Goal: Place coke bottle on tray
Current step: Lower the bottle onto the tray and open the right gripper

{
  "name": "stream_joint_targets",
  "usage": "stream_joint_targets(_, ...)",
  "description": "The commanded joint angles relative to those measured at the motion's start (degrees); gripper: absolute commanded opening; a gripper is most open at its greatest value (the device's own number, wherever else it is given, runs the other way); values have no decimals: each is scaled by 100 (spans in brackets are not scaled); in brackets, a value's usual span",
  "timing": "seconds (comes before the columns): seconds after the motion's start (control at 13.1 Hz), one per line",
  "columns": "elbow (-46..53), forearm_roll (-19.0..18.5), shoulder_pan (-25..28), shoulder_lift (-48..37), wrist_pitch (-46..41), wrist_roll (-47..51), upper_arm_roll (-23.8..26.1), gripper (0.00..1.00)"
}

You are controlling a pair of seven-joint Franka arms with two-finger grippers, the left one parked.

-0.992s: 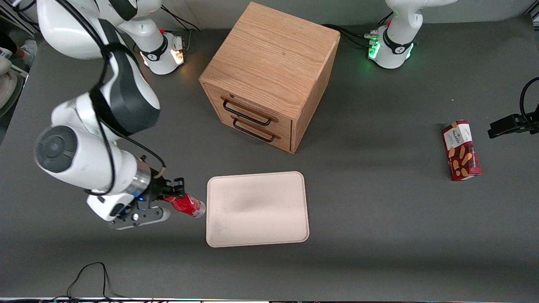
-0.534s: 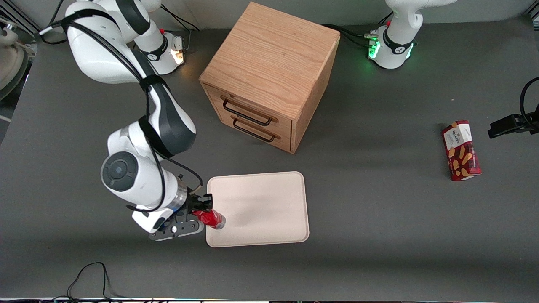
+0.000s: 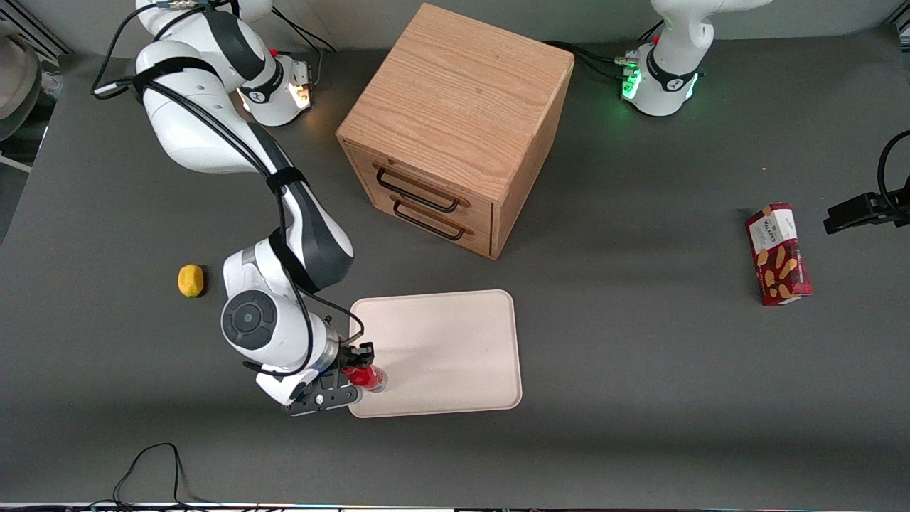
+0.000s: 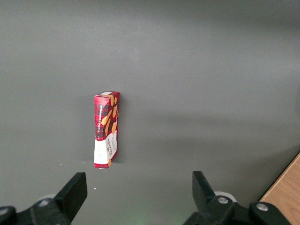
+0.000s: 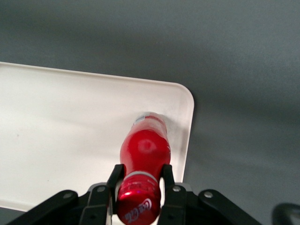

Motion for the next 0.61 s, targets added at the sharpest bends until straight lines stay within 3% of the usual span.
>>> stream_joint_targets(0.0, -30, -111, -11, 3, 124, 162, 40, 0)
stream_joint_targets(0.08, -100, -111, -11, 3, 168, 162, 22, 11)
stream_joint_targets(0.15, -119, -102, -20, 3, 229, 162, 22, 40)
stream_joint_targets(0.23, -162, -93, -20, -6, 360, 170, 22, 99)
stream_joint_targets(0.53, -365, -93, -38, -199, 484, 179, 4, 100)
